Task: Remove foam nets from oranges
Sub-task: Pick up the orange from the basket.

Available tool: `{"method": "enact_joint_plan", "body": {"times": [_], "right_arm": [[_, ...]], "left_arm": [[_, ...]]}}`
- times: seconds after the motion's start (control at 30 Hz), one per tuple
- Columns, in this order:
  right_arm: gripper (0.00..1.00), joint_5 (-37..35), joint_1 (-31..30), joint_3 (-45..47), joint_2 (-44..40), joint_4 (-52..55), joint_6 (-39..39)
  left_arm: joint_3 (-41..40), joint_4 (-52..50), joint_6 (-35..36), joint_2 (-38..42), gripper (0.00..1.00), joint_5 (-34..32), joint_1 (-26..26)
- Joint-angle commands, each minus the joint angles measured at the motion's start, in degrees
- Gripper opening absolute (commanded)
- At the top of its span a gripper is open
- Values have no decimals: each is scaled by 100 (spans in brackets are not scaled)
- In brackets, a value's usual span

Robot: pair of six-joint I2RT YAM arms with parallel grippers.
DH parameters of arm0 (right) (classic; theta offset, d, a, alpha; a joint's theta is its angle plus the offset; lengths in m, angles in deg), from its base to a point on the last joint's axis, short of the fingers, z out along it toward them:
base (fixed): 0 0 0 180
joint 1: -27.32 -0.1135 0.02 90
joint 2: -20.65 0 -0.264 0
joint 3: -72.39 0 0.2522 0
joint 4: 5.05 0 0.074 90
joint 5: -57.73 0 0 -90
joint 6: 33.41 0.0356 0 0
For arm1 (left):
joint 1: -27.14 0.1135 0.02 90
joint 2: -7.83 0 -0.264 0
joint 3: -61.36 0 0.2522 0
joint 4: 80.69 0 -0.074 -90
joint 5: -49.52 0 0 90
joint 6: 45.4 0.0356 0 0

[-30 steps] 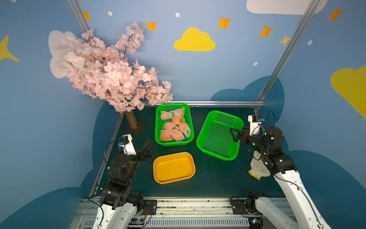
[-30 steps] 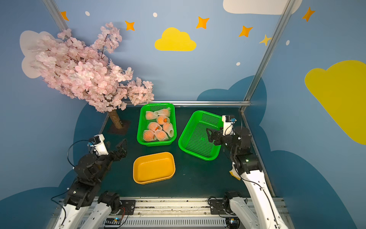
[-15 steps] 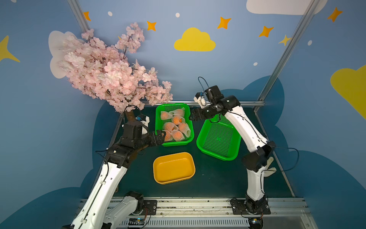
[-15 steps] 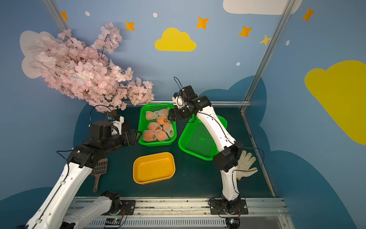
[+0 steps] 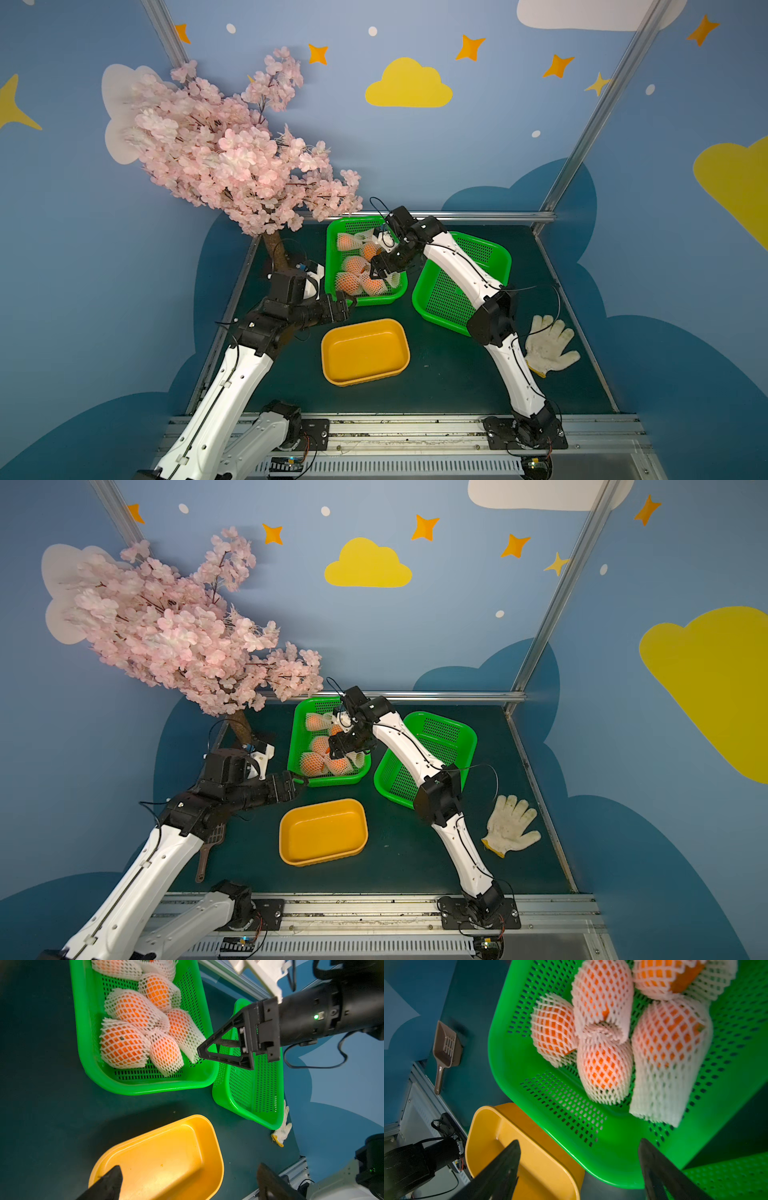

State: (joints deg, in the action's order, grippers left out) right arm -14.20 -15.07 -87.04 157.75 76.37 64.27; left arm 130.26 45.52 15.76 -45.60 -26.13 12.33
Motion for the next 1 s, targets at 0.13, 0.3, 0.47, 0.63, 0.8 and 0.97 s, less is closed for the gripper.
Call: {"method": "enact_joint_plan", "body": {"times": [0.13, 0.3, 0.47, 0.63, 0.8, 0.97], "right_arm": [[88, -211, -280, 41, 159, -468, -119], [88, -887, -421, 381, 193, -938, -551], [88, -1075, -421, 413, 349, -989, -846], [88, -1027, -394, 364, 566, -1061, -902], [88, -1138, -317, 355, 832, -1046, -1006], [88, -1314, -266, 204, 1104, -1175, -1126]], "left_arm": [[-130, 371, -290, 77, 100, 191, 130], [-117, 184, -227, 211, 100, 147, 194], [-99, -53, -148, 400, 100, 121, 350], [-92, -206, -96, 529, 100, 89, 474], [48, -384, -47, 558, 100, 51, 531], [142, -577, -19, 680, 100, -55, 554]]}}
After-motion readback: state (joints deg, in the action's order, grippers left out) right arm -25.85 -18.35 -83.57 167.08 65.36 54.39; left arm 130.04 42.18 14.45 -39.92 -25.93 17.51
